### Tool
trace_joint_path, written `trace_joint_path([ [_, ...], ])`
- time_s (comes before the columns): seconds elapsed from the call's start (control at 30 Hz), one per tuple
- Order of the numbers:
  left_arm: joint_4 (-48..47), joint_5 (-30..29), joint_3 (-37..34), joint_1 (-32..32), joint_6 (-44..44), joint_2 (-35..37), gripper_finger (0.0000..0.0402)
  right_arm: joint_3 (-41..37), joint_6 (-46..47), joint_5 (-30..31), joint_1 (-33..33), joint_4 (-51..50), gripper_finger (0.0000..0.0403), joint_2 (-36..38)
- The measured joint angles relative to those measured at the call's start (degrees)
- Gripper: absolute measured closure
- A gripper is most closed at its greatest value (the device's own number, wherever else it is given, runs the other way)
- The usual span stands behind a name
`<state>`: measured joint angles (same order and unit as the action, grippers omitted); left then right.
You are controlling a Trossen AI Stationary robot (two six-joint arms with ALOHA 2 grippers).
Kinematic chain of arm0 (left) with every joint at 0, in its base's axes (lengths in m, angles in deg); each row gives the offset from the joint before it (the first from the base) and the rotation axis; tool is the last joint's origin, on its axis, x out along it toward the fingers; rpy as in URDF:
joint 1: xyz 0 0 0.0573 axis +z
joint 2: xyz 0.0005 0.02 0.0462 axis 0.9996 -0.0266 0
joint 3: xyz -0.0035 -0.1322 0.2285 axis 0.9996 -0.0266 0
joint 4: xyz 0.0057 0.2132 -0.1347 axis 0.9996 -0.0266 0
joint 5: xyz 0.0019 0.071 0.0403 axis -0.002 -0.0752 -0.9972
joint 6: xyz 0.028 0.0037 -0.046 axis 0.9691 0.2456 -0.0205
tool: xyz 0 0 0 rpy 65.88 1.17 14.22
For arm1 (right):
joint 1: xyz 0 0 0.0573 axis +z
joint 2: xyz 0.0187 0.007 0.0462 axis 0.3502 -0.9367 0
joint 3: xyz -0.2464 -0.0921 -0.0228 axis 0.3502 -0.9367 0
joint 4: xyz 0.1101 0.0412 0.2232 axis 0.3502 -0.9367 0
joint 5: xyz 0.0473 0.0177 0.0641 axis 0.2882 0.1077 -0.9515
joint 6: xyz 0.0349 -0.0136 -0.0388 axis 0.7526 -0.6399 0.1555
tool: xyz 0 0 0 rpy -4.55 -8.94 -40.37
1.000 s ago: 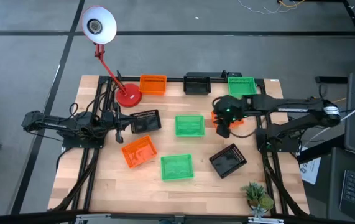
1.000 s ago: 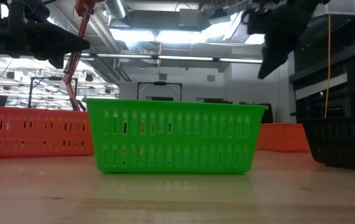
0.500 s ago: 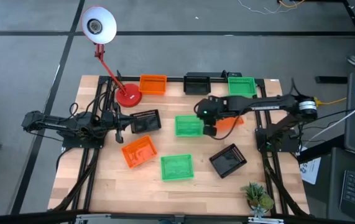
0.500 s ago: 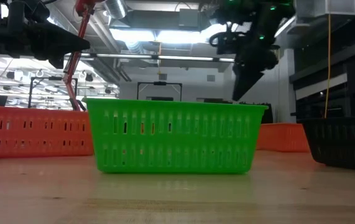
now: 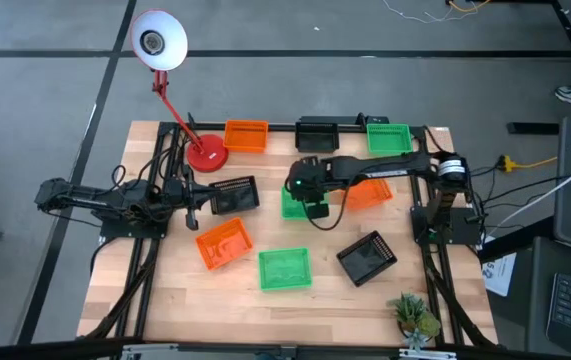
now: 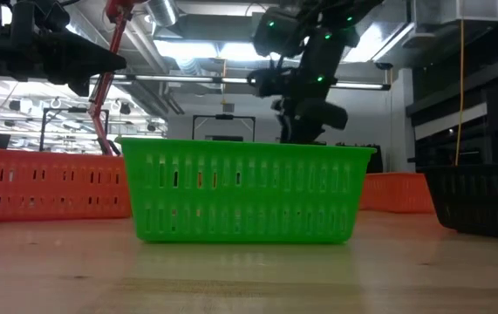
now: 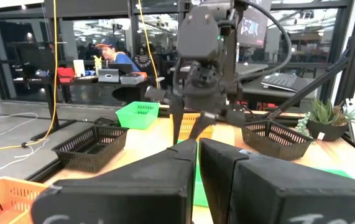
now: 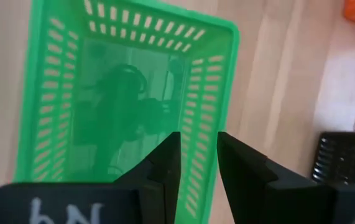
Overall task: Stack baskets by color
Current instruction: Stack the middle green bin on top of the top green bin
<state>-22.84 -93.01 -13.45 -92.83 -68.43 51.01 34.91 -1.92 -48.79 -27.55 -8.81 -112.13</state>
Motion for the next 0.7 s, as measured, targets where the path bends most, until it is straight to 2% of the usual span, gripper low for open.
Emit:
trace_joint_path([
  [0.43, -0.2, 0.0, 0.0, 0.0, 0.0, 0.0, 0.039, 1.4, 0.7, 0.1, -2.5, 0.9, 0.0297, -2.4],
  [0.7, -0.2, 0.0, 0.0, 0.0, 0.0, 0.0, 0.039, -1.4, 0.5, -0.2, -4.4, 2.5, 0.0297, -2.4],
])
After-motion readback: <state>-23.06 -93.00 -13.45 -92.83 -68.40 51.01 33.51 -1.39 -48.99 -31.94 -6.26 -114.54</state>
